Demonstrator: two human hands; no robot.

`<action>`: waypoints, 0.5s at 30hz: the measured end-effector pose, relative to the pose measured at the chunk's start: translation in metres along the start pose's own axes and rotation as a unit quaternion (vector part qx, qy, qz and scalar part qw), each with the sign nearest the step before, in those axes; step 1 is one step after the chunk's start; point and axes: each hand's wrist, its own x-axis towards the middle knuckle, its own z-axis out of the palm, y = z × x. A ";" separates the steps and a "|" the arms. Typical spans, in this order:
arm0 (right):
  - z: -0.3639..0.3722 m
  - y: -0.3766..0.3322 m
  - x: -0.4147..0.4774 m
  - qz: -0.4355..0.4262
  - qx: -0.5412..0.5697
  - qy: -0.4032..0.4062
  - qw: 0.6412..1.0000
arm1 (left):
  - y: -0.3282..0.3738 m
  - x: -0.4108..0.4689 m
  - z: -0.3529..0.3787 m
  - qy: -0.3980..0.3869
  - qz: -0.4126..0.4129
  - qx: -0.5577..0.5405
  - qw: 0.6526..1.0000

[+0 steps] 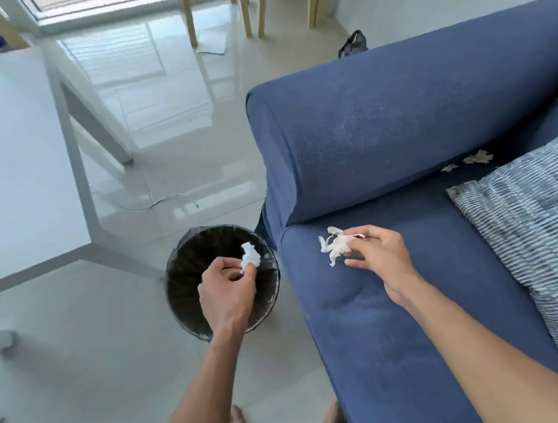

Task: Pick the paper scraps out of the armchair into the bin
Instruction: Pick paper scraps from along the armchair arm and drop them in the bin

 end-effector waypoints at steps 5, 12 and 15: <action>0.064 0.005 -0.025 0.007 -0.017 -0.032 0.999 | -0.024 0.027 -0.058 0.008 -0.025 0.000 1.000; 0.142 0.022 -0.041 0.005 -0.075 -0.065 0.995 | -0.061 0.043 -0.098 0.025 -0.047 0.020 0.998; 0.162 0.029 -0.045 -0.001 -0.091 -0.067 0.994 | -0.075 0.051 -0.104 0.032 -0.054 0.028 0.998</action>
